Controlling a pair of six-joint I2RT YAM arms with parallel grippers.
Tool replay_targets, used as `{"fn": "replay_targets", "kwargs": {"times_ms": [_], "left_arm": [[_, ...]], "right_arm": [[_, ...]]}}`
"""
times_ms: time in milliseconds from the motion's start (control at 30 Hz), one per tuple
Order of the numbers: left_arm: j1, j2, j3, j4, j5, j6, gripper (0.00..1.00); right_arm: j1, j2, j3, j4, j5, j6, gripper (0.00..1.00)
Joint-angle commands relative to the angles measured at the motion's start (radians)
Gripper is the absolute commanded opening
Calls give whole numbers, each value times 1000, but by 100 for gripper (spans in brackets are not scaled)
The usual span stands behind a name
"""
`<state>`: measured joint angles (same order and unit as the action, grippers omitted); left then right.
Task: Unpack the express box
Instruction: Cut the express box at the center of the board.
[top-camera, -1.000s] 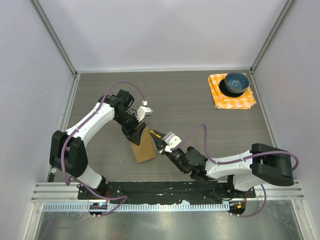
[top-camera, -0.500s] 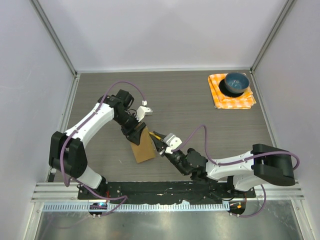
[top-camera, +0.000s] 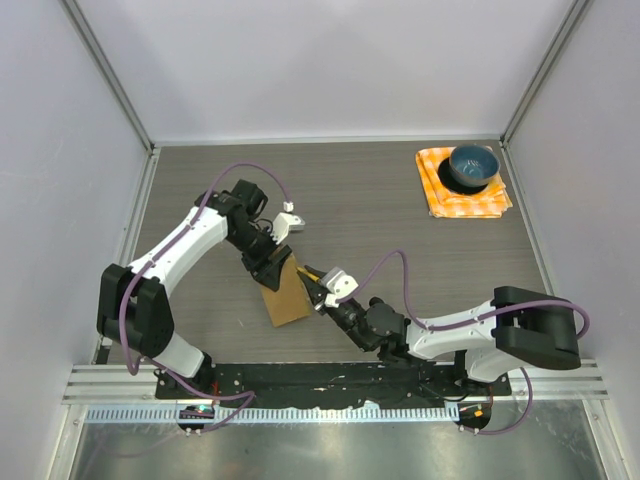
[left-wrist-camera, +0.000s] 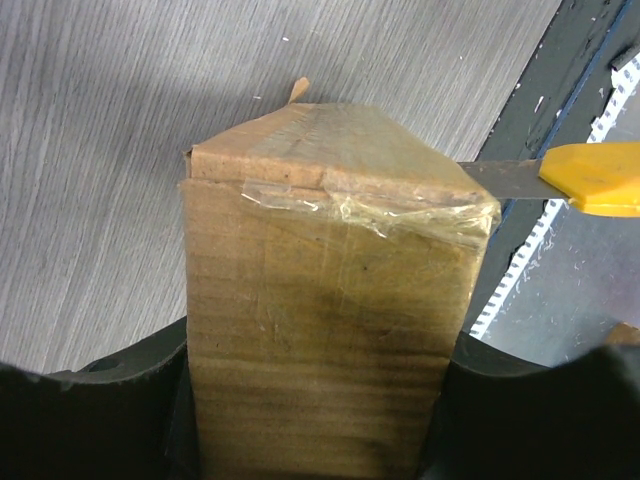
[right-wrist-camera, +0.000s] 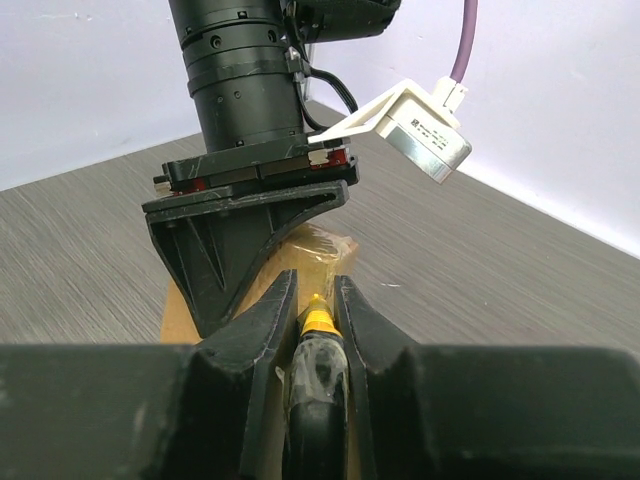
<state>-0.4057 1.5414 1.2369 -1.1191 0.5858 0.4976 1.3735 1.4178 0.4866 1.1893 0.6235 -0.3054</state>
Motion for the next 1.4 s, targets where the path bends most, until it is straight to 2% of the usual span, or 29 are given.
{"fn": "replay_targets", "kwargs": {"times_ms": [0,467,600,900,1367], "left_arm": [[1,-49,-8,-11,28,-8,29],[1,-73,-19,-2,43,-19,29],[-1,-83,-25,25,45,-59,26],[-1,-155,-97,186,-3,-201,22],[-1,-175,-136,209,-29,-220,20]], "right_arm": [[-10,10,40,79,15,35,1],[-39,64,46,75,-11,100,1],[-39,79,56,35,-11,138,1],[4,72,47,-121,68,210,1],[45,106,-5,-149,127,245,1]]}}
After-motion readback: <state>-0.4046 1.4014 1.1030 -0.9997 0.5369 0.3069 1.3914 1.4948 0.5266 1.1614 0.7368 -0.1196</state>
